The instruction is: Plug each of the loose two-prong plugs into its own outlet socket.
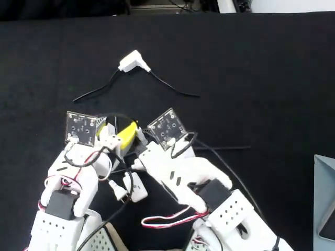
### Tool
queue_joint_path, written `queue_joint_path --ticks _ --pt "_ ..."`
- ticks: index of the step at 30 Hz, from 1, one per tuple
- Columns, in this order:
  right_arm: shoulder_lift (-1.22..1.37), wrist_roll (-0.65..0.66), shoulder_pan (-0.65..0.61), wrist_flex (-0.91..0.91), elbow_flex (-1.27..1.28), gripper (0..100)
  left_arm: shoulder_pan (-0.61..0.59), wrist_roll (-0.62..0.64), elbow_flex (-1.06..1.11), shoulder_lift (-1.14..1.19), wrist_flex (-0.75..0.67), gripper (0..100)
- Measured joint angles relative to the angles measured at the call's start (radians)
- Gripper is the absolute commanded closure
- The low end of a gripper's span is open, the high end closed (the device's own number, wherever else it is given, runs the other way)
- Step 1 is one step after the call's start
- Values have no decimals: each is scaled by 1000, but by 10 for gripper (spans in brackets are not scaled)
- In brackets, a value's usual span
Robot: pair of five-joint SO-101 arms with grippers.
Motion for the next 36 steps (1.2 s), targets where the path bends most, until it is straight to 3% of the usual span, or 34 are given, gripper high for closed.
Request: queue_joint_path --ticks 8,18,24,30,36 --pt "-3 0 2 54 0 987 69 -81 0 0 0 723" --pt "-2 25 -2 68 26 987 69 -83 -3 0 0 723" --pt "-2 32 107 68 26 987 -164 -83 -44 2 25 723" --pt "8 32 201 68 26 987 -443 -95 -198 2 252 722" --pt "155 32 275 68 -29 987 -502 -212 -235 38 384 717"
